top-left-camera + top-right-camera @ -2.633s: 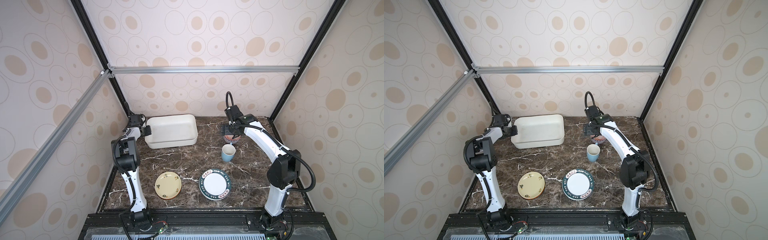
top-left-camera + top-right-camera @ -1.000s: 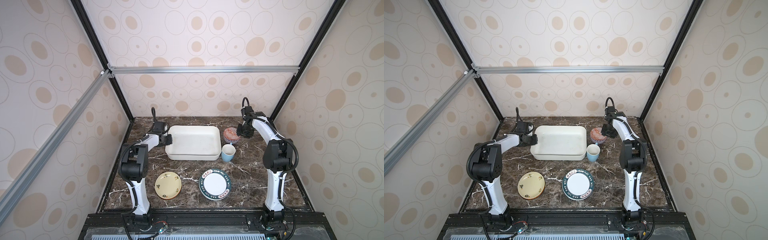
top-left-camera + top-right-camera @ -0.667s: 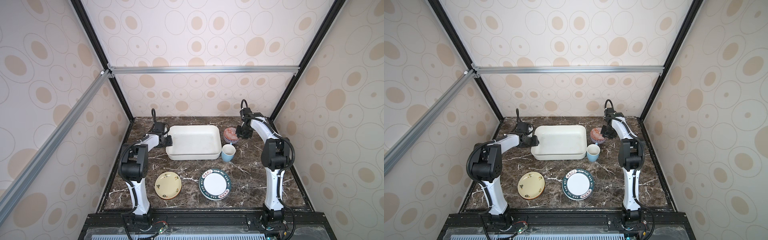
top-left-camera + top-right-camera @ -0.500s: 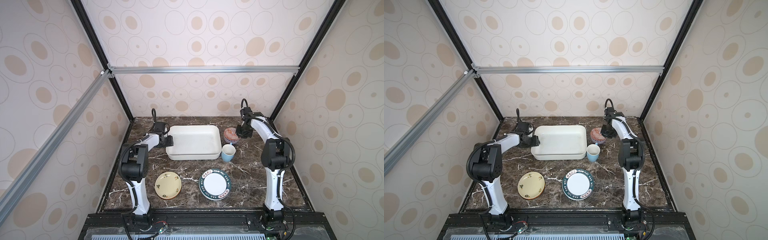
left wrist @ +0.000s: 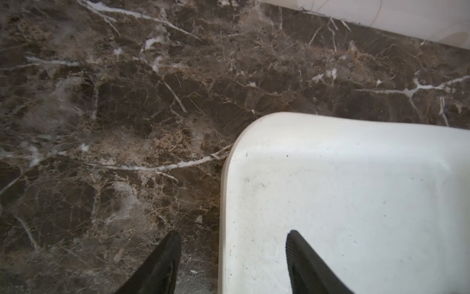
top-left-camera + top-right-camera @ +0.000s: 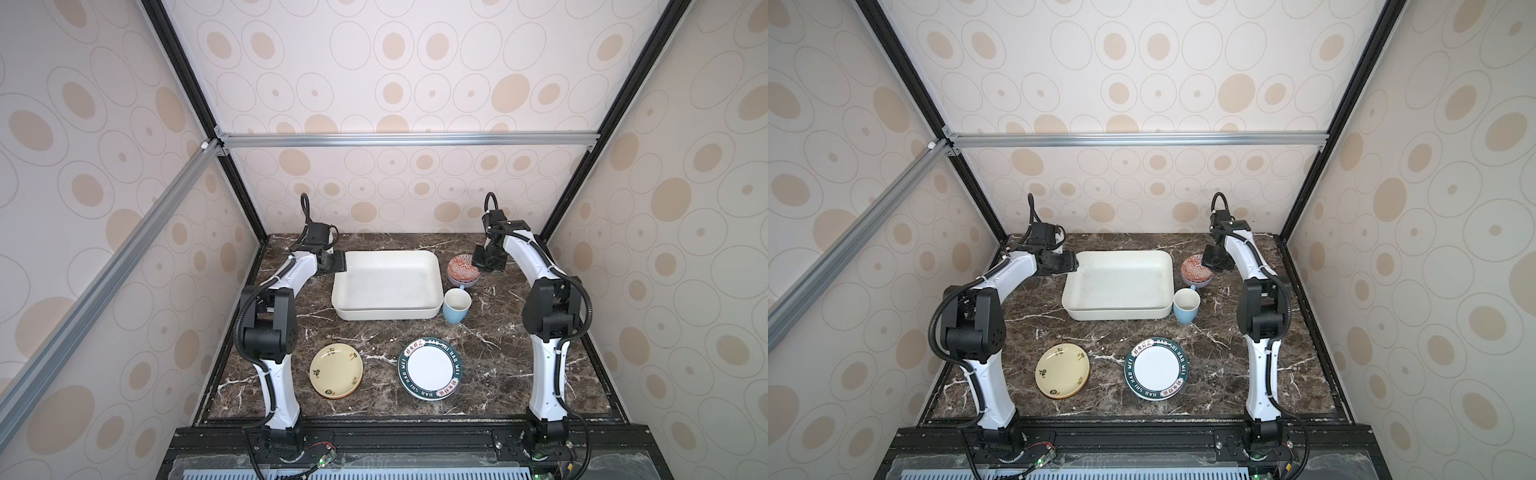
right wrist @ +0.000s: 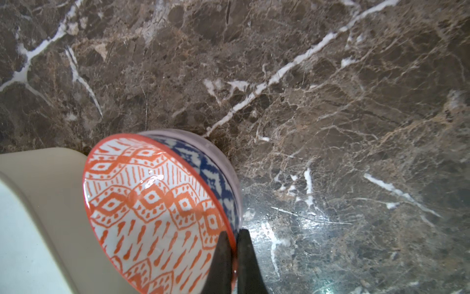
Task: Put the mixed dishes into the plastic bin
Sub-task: 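Grip the bin rim with the left gripper while the right grasps the orange bowl, then lift the orange and blue bowls off the lavender bowl with the right gripper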
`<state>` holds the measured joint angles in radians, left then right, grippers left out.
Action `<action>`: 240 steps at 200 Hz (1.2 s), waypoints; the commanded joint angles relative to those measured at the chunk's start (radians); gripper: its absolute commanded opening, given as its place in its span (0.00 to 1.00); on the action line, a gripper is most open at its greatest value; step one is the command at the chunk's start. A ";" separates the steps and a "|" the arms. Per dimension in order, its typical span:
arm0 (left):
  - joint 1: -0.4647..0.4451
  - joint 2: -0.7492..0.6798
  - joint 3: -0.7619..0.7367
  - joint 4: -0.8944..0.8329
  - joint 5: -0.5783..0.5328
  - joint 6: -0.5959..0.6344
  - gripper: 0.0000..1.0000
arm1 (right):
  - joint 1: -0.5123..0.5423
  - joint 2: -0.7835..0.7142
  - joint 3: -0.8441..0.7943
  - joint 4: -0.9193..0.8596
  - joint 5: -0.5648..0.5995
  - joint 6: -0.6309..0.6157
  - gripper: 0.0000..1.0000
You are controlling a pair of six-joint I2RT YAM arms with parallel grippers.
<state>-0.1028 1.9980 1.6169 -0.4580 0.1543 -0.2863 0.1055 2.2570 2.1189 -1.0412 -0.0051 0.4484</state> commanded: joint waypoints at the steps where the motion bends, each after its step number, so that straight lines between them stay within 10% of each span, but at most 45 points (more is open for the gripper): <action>1: -0.006 0.023 0.071 -0.060 -0.013 0.030 0.72 | -0.004 0.004 0.039 -0.047 -0.027 0.006 0.00; 240: 0.006 0.039 0.172 -0.068 -0.012 0.023 0.78 | -0.023 -0.057 0.126 0.017 -0.197 0.036 0.00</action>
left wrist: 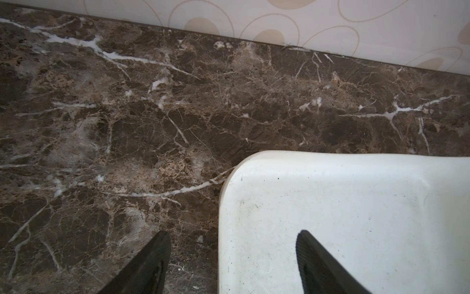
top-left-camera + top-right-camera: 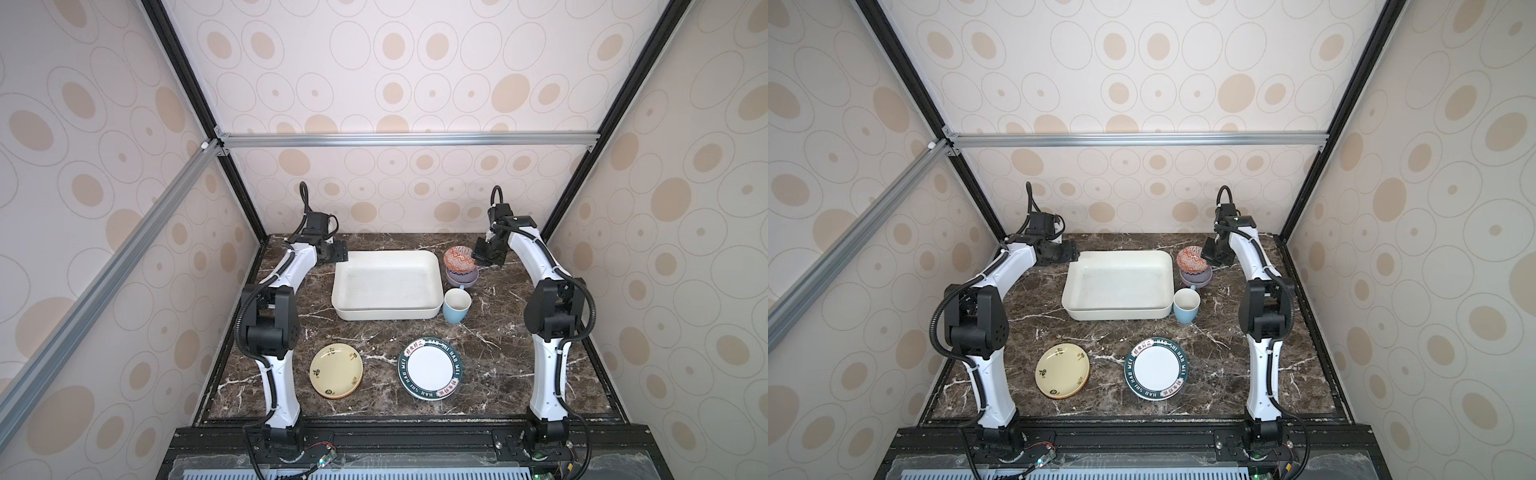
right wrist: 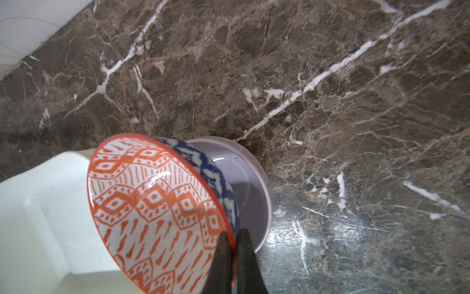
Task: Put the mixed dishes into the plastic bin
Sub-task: 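Lift the orange and blue bowls off the lavender bowl with the right gripper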
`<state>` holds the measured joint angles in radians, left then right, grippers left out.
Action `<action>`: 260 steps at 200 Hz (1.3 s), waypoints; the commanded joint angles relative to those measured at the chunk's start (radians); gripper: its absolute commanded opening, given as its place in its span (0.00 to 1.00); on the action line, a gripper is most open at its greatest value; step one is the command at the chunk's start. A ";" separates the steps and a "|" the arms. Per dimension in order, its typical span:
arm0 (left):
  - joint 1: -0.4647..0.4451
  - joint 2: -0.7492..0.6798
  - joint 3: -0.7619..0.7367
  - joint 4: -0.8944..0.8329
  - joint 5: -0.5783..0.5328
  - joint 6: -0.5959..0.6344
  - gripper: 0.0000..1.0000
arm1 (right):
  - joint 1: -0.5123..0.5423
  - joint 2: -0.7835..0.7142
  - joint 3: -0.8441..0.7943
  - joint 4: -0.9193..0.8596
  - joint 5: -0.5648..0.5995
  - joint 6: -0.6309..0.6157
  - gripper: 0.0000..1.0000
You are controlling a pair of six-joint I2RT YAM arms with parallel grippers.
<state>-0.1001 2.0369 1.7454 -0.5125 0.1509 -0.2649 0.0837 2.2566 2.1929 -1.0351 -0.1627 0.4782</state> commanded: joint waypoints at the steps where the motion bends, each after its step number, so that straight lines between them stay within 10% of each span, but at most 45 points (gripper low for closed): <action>1: 0.003 0.000 0.043 -0.013 -0.009 0.001 0.78 | -0.002 -0.057 0.053 0.012 -0.041 0.007 0.00; 260: -0.102 -0.178 -0.021 -0.008 0.190 0.005 0.81 | 0.235 0.168 0.240 0.078 -0.090 0.056 0.00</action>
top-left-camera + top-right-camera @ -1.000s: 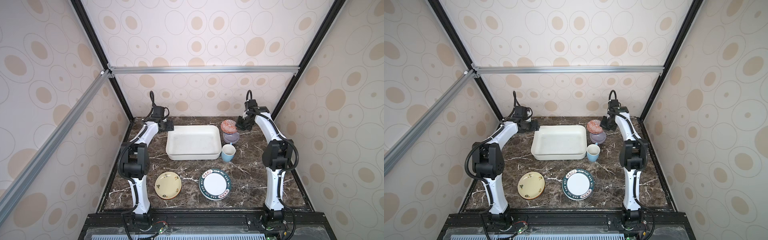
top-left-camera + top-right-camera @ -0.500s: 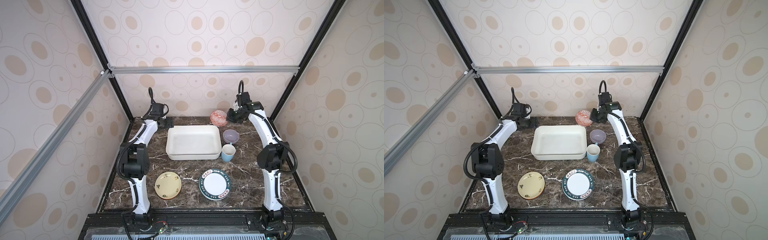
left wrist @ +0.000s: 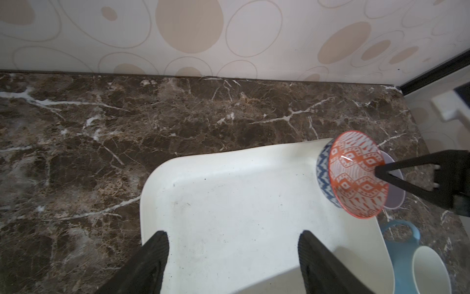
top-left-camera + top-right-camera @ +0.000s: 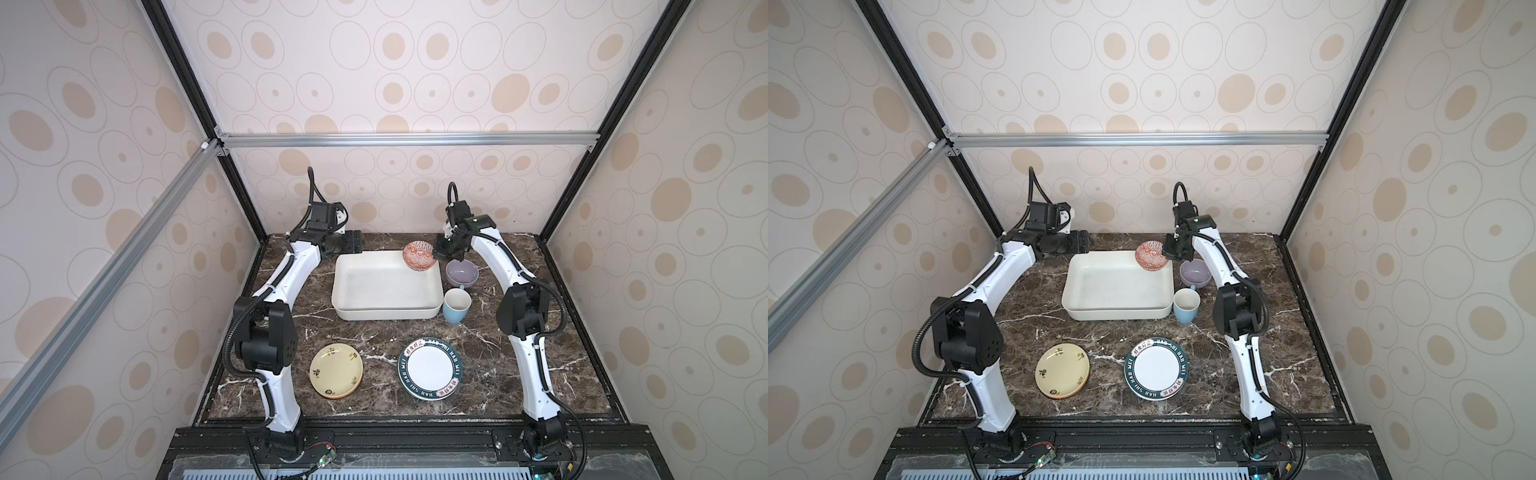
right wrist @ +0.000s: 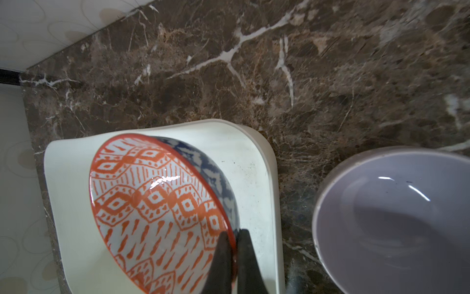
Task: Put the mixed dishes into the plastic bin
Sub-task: 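Lift the orange and blue bowls off the lavender bowl with the right gripper, then lower the bowls into the bin corner and open the right gripper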
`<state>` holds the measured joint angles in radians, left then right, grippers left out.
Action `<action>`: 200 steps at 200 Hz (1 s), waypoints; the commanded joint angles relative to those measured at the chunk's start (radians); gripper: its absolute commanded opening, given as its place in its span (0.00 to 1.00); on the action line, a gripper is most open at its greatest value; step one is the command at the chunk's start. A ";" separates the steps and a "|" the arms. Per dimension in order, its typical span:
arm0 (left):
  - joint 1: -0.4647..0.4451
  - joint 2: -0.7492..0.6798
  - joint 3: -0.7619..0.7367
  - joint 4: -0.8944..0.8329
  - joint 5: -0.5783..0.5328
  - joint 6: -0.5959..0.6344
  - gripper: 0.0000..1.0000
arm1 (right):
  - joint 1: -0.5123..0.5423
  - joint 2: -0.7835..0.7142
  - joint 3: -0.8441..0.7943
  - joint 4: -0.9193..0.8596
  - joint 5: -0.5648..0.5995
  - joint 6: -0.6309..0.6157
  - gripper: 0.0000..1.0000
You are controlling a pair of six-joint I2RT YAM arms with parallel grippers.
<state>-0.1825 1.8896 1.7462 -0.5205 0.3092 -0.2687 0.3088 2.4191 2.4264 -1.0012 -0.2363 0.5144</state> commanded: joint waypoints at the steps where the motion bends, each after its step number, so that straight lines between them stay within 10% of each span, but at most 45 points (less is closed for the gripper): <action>1: -0.022 -0.031 -0.024 0.000 0.031 0.009 0.81 | 0.012 0.007 0.007 0.043 -0.017 0.019 0.00; 141: -0.072 -0.045 -0.044 -0.007 0.027 0.028 0.82 | 0.013 0.063 -0.040 0.037 0.028 0.009 0.02; 200: -0.074 -0.037 -0.046 -0.005 0.029 0.029 0.82 | 0.013 0.056 -0.024 0.018 0.042 -0.015 0.26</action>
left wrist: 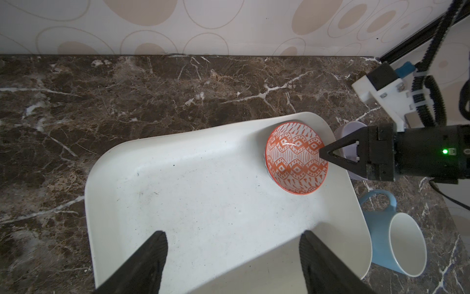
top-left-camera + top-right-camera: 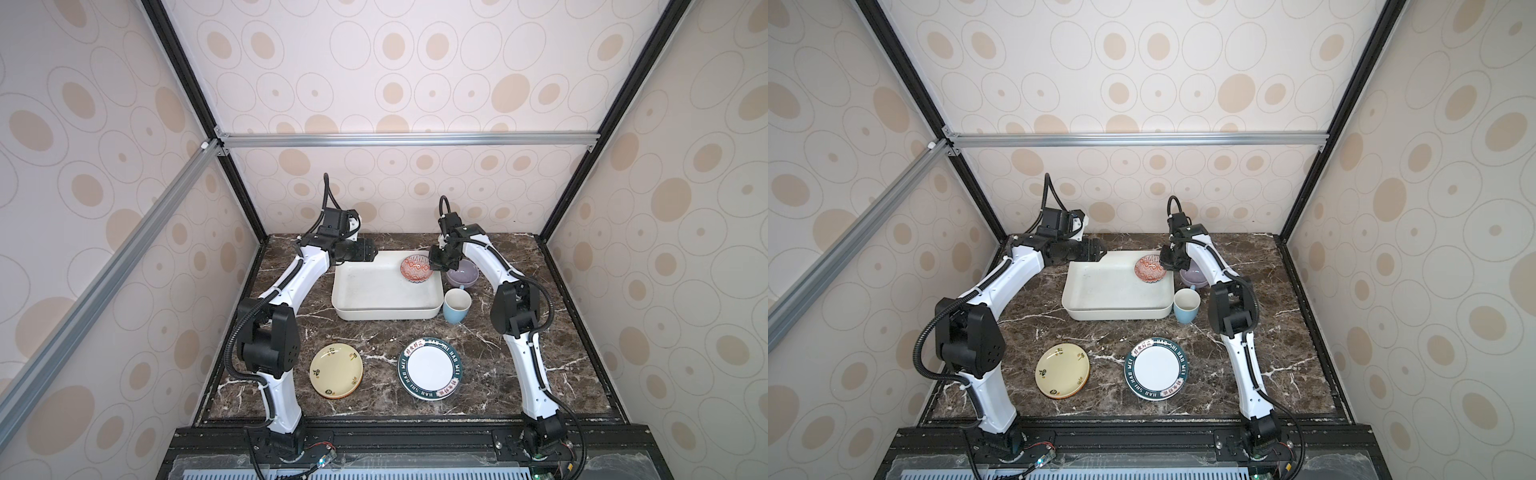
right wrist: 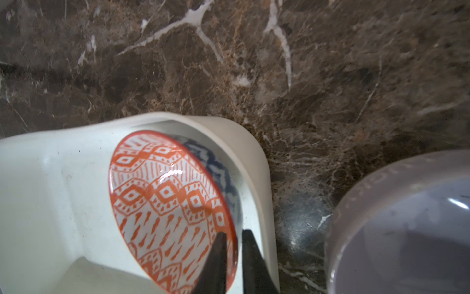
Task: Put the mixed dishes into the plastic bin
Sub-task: 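Lower the bowls into the bin corner and open the right gripper, then grasp the lavender bowl rim with the right gripper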
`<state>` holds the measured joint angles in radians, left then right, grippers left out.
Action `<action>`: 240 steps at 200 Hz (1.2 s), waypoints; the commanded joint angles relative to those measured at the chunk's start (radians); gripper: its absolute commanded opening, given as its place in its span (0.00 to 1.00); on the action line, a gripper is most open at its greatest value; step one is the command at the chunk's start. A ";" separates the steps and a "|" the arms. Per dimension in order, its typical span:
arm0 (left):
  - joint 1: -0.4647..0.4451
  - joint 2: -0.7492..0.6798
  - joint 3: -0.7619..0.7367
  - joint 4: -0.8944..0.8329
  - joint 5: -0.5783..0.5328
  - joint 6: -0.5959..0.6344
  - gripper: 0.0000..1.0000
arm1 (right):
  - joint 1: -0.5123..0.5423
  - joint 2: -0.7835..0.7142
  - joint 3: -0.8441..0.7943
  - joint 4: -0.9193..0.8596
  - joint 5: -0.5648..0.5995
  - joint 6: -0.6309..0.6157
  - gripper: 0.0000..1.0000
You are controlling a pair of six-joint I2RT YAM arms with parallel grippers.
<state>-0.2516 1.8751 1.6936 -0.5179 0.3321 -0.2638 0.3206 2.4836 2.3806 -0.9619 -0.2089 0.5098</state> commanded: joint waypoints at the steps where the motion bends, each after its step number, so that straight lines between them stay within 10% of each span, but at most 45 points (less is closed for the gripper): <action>1: -0.005 -0.022 0.006 -0.008 0.006 0.024 0.82 | 0.001 -0.009 0.023 -0.021 0.015 -0.010 0.26; 86: -0.013 -0.015 0.027 -0.007 -0.004 0.018 0.83 | -0.035 -0.173 0.057 -0.065 0.066 -0.047 0.35; 240: -0.237 0.089 0.140 -0.038 -0.055 0.060 0.99 | -0.223 -0.356 -0.502 0.069 0.090 0.010 0.45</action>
<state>-0.4801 1.9617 1.8030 -0.5564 0.2687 -0.2127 0.0963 2.0998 1.8885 -0.9234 -0.1059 0.4995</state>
